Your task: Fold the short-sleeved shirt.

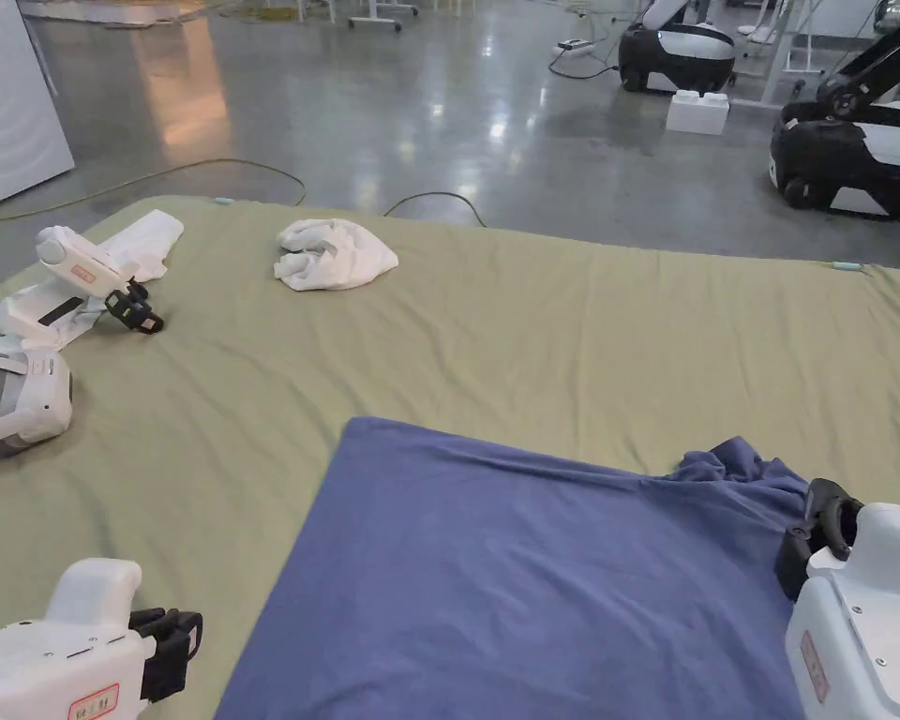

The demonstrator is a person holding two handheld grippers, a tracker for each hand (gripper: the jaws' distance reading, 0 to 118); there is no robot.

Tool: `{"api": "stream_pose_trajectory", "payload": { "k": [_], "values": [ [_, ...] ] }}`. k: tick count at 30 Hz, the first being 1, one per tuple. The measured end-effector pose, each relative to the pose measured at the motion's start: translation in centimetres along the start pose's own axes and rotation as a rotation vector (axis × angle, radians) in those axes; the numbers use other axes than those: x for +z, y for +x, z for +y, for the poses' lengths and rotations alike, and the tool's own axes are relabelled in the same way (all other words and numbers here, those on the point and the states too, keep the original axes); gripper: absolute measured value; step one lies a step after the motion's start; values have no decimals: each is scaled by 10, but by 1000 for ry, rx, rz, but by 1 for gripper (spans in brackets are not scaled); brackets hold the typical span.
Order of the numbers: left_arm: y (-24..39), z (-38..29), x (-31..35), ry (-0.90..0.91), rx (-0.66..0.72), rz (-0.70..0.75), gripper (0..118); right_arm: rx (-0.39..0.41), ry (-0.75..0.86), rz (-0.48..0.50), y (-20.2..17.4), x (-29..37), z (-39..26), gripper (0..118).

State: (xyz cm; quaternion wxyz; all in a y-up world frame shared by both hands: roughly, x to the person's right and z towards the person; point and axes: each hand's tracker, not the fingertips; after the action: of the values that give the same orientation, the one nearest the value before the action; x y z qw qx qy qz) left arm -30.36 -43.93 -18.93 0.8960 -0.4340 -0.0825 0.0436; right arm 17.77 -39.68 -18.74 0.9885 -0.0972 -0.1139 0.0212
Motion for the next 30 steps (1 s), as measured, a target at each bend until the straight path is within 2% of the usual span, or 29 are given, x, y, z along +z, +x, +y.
{"api": "stream_pose_trajectory", "payload": {
  "k": [2, 3, 4, 5, 6, 8, 16, 19, 20, 22, 23, 26, 28, 30],
  "values": [
    [-5, -12, -5, -104, 3, -22, 9, 1, -26, 4, -1, -3, -5, 0],
    [-6, -18, -9, -143, 2, -18, 21, 1, -35, 7, -2, -3, -7, 0],
    [-7, -23, -13, -167, 11, -13, 40, 1, -44, 10, -3, -3, -9, 0],
    [-7, -26, -19, -205, 23, -3, 63, 3, -52, 12, -3, -3, -10, 0],
    [-11, -29, -27, -222, 40, 10, 68, 4, -60, 13, -3, -4, -12, 0],
    [-12, -32, -40, -229, 57, 34, 68, 6, -72, 12, -2, -3, -15, 0],
    [-7, -34, -97, -300, 60, 129, 67, 12, -132, -12, 10, -1, -29, 0],
    [0, -35, -98, -291, 53, 176, 64, 10, -152, -24, 18, 1, -34, 0],
    [1, -35, -99, -291, 49, 182, 55, 8, -157, -29, 20, 3, -36, 0],
    [9, -35, -91, -277, 0, 169, 20, 1, -171, -36, 26, 4, -39, 0],
    [11, -35, -89, -269, -4, 139, 9, -1, -181, -41, 30, 6, -40, 0],
    [15, -35, -92, -290, -63, 146, 8, -6, -212, -50, 43, 11, -46, 0],
    [11, -35, -89, -282, -40, 138, 8, 0, -252, -50, 55, 18, -50, 0],
    [3, -36, -85, -264, 8, 110, 8, 20, -322, -35, 71, 26, -56, 13]
  ]
}}
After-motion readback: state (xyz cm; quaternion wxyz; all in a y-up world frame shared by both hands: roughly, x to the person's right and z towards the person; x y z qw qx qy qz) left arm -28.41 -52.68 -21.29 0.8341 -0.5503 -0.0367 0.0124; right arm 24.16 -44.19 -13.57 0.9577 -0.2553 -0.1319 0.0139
